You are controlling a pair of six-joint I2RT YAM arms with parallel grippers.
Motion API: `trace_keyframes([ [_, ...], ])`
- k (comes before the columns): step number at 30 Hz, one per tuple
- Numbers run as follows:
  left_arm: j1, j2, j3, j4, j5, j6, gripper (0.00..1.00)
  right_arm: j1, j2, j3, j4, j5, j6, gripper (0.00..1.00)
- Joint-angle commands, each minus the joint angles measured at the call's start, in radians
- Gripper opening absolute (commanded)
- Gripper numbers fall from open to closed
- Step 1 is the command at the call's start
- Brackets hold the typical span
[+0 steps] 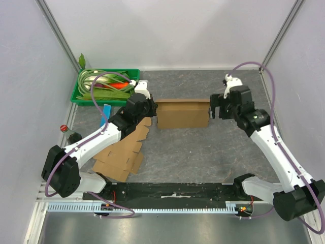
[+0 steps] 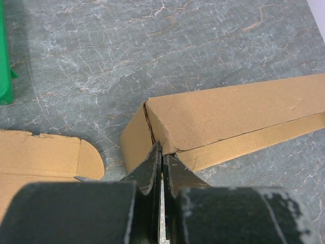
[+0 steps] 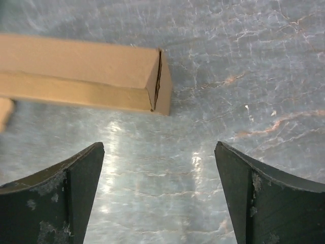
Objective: Fold the paper box
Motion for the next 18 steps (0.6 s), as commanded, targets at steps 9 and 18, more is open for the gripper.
trace_keyframes([
  [9, -0.001, 0.053, 0.003, -0.162, -0.020, -0.019, 0.02, 0.029, 0.241, 0.065, 0.710, -0.340, 0.848, 0.44],
  [18, -0.001, 0.056, 0.000, -0.157, -0.012, -0.025, 0.02, 0.089, 0.232, -0.176, 0.952, -0.165, 0.901, 0.00],
])
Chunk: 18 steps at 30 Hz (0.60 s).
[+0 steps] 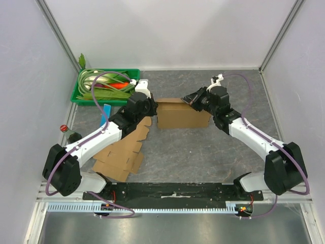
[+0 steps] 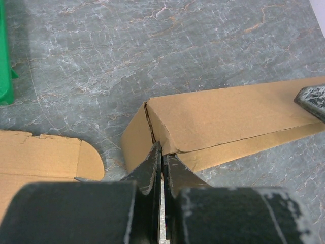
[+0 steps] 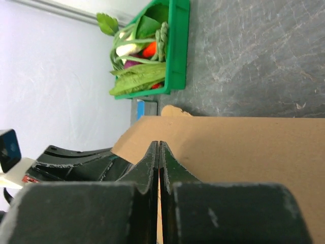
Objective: Fold the paper box
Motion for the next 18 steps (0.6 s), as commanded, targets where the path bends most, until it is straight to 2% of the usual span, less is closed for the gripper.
trace_keyframes([
  [1, -0.001, 0.038, -0.022, -0.139, -0.002, -0.021, 0.02, -0.012, -0.045, -0.055, 0.152, 0.094, 0.065, 0.00],
  [5, -0.001, 0.023, -0.035, -0.134, 0.006, -0.020, 0.02, -0.012, -0.070, -0.150, 0.190, 0.122, 0.117, 0.00],
  [8, -0.001, -0.009, -0.035, -0.149, 0.048, -0.012, 0.23, -0.014, -0.058, -0.184, 0.211, 0.124, 0.111, 0.00],
  [9, -0.001, -0.025, -0.035, -0.174, 0.090, -0.003, 0.38, -0.015, -0.053, -0.184, 0.210, 0.124, 0.105, 0.00],
  [11, 0.008, -0.064, -0.019, -0.214, 0.136, 0.008, 0.51, -0.014, -0.047, -0.195, 0.211, 0.122, 0.105, 0.00],
  [12, 0.016, -0.107, -0.002, -0.290, 0.195, 0.025, 0.57, -0.012, -0.048, -0.198, 0.215, 0.125, 0.102, 0.00],
  [15, 0.053, -0.201, 0.079, -0.381, 0.290, 0.051, 0.59, -0.014, -0.038, -0.190, 0.201, 0.125, 0.079, 0.00],
  [17, 0.097, -0.210, 0.169, -0.429, 0.347, 0.054, 0.56, -0.014, -0.021, -0.187, 0.202, 0.116, 0.076, 0.00],
  [18, 0.116, -0.201, 0.203, -0.436, 0.431, 0.034, 0.52, -0.014, -0.018, -0.189, 0.211, 0.116, 0.077, 0.00],
])
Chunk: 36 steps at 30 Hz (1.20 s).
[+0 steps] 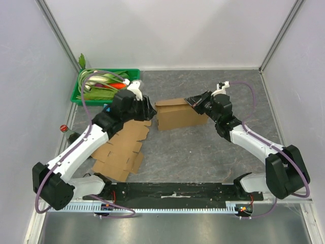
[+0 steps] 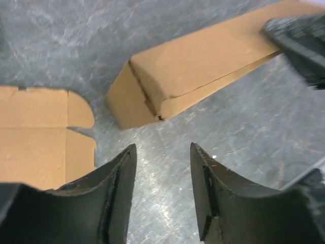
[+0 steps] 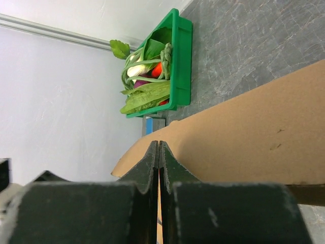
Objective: Fold the paper box
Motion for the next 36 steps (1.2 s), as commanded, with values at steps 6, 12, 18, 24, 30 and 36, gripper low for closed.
trace_keyframes([
  [6, 0.187, 0.166, 0.309, 0.064, 0.592, -0.163, 0.20, -0.005, 0.052, 0.005, -0.023, 0.038, -0.042, 0.01],
  [12, 0.221, 0.309, 0.183, 0.384, 0.691, -0.344, 0.11, -0.005, 0.052, 0.013, -0.031, 0.040, -0.064, 0.01],
  [18, 0.230, 0.333, -0.022, 0.559, 0.717, -0.413, 0.08, -0.010, 0.072, 0.031, -0.019, 0.014, -0.073, 0.01],
  [24, 0.241, 0.295, 0.063, 0.458, 0.688, -0.341, 0.14, -0.034, 0.083, 0.148, -0.084, -0.052, -0.156, 0.05],
  [30, 0.261, 0.232, 0.120, 0.311, 0.659, -0.254, 0.43, -0.163, 0.097, 0.365, -0.359, -0.297, -0.444, 0.41],
  [36, 0.267, 0.139, 0.183, 0.005, 0.489, -0.027, 0.40, -0.266, 0.098, 0.599, -0.867, -0.313, -0.956, 0.60],
])
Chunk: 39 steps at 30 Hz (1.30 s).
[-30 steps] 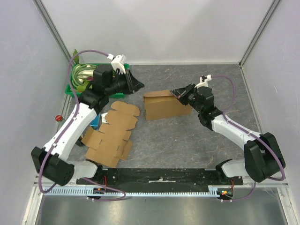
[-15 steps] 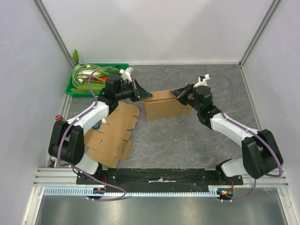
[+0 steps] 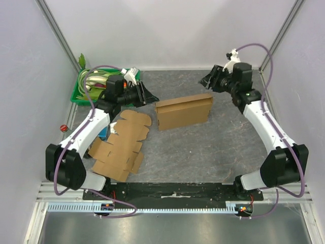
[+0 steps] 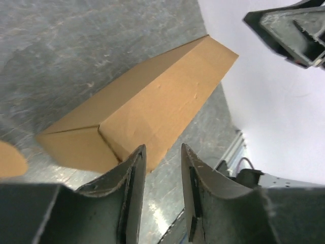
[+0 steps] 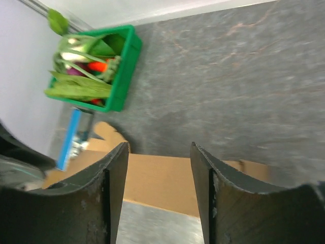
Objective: Fold the paper box
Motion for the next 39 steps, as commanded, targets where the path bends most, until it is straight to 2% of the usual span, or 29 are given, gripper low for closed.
trace_keyframes([
  [1, 0.005, -0.095, 0.070, -0.250, -0.123, 0.213, 0.41, -0.051, -0.004, 0.167, -0.442, -0.031, -0.447, 0.63],
  [2, 0.005, -0.098, 0.070, -0.279, -0.133, 0.227, 0.47, -0.061, -0.006, 0.175, -0.472, -0.017, -0.478, 0.73],
  [3, 0.003, -0.107, 0.067, -0.308, -0.134, 0.226, 0.50, -0.076, -0.009, 0.169, -0.496, -0.020, -0.507, 0.76],
  [5, 0.002, -0.115, 0.055, -0.329, -0.157, 0.191, 0.52, -0.087, -0.011, 0.159, -0.496, -0.050, -0.515, 0.81],
  [7, 0.003, -0.120, 0.041, -0.333, -0.172, 0.157, 0.51, -0.091, 0.003, 0.159, -0.491, -0.063, -0.496, 0.81],
  [10, 0.003, -0.098, 0.033, -0.321, -0.153, 0.094, 0.52, -0.092, 0.025, 0.156, -0.473, -0.089, -0.474, 0.73],
  [12, 0.003, -0.087, 0.027, -0.300, -0.117, 0.057, 0.45, -0.093, 0.028, 0.138, -0.442, -0.108, -0.457, 0.67],
  [15, 0.002, -0.058, 0.013, -0.249, -0.071, 0.020, 0.43, -0.093, 0.041, 0.122, -0.410, -0.139, -0.430, 0.66],
  [18, -0.005, -0.038, 0.015, -0.220, -0.047, 0.014, 0.47, -0.093, 0.049, 0.113, -0.398, -0.153, -0.422, 0.64],
  [22, -0.014, -0.021, 0.010, -0.174, -0.024, -0.017, 0.47, -0.092, 0.049, 0.099, -0.384, -0.171, -0.397, 0.49],
  [25, -0.034, -0.012, 0.007, -0.129, -0.028, -0.040, 0.46, -0.092, 0.034, 0.067, -0.359, -0.174, -0.365, 0.44],
  [31, -0.063, 0.031, 0.006, -0.094, -0.062, -0.064, 0.36, -0.092, -0.014, -0.084, -0.214, -0.152, -0.229, 0.25],
  [33, -0.063, 0.025, -0.013, -0.091, -0.083, -0.063, 0.36, -0.092, -0.041, -0.141, -0.152, -0.138, -0.195, 0.24],
  [35, -0.063, 0.022, -0.005, -0.114, -0.090, -0.034, 0.37, -0.092, -0.052, -0.146, -0.163, -0.107, -0.207, 0.25],
  [39, -0.057, -0.027, 0.041, -0.201, -0.151, 0.046, 0.47, -0.096, -0.047, -0.068, -0.249, -0.101, -0.253, 0.32],
])
